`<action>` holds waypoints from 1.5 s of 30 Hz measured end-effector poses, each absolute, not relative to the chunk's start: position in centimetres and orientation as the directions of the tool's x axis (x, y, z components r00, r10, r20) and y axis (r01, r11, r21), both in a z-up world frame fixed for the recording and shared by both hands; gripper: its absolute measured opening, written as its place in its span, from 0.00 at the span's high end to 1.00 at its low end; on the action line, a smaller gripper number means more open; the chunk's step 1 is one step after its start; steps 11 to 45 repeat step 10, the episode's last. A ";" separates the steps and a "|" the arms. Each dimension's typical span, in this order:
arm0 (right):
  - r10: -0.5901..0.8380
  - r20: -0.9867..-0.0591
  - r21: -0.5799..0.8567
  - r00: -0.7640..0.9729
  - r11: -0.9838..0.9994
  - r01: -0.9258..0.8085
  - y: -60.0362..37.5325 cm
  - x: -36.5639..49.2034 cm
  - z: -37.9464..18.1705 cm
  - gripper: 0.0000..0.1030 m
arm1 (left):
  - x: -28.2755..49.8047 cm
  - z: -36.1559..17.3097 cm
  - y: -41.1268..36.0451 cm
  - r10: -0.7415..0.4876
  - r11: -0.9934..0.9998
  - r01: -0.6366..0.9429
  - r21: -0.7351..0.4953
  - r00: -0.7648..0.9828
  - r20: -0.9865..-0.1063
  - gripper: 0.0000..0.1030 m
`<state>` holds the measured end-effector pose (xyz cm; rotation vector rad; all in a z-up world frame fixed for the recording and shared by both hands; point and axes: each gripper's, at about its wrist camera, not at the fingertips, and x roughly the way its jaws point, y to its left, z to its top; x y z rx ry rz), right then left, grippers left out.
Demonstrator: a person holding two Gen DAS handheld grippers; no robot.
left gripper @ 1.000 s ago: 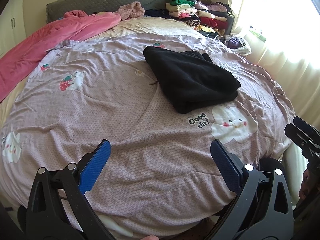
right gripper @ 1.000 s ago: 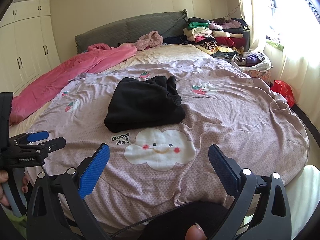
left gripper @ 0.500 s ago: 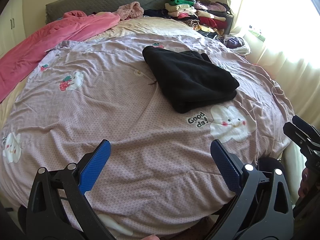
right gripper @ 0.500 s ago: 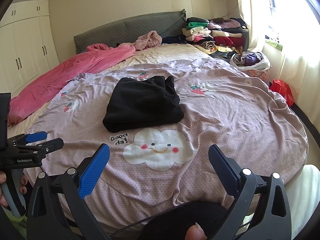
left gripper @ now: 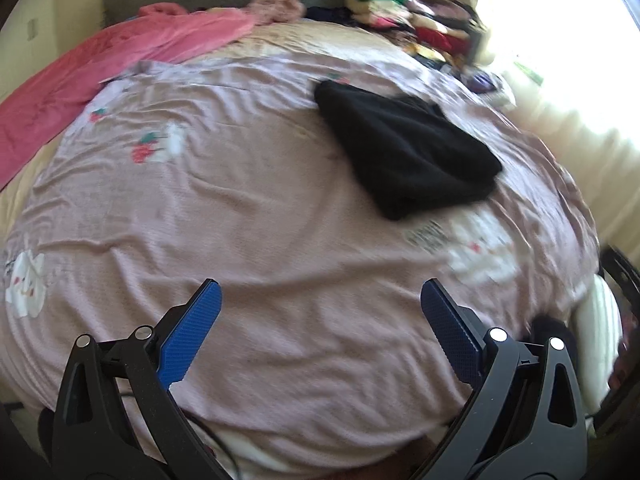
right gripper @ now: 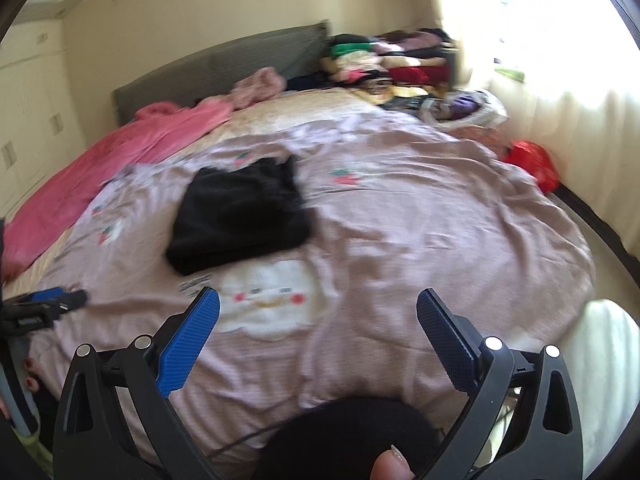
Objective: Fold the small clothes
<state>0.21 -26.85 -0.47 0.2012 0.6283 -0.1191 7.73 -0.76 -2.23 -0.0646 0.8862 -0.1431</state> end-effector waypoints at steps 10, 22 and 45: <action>-0.496 -0.676 0.108 0.545 0.665 0.739 -49.2 -6.6 -6.2 0.04 | 16.6 -1.5 25.4 0.219 0.868 -0.483 -0.110 0.574 -0.789 0.09; -0.496 -0.676 0.108 0.545 0.665 0.739 -49.2 -6.6 -6.2 0.04 | 16.6 -1.5 25.4 0.219 0.868 -0.483 -0.110 0.574 -0.789 0.09; -0.496 -0.676 0.108 0.545 0.665 0.739 -49.2 -6.6 -6.2 0.04 | 16.6 -1.5 25.4 0.219 0.868 -0.483 -0.110 0.574 -0.789 0.09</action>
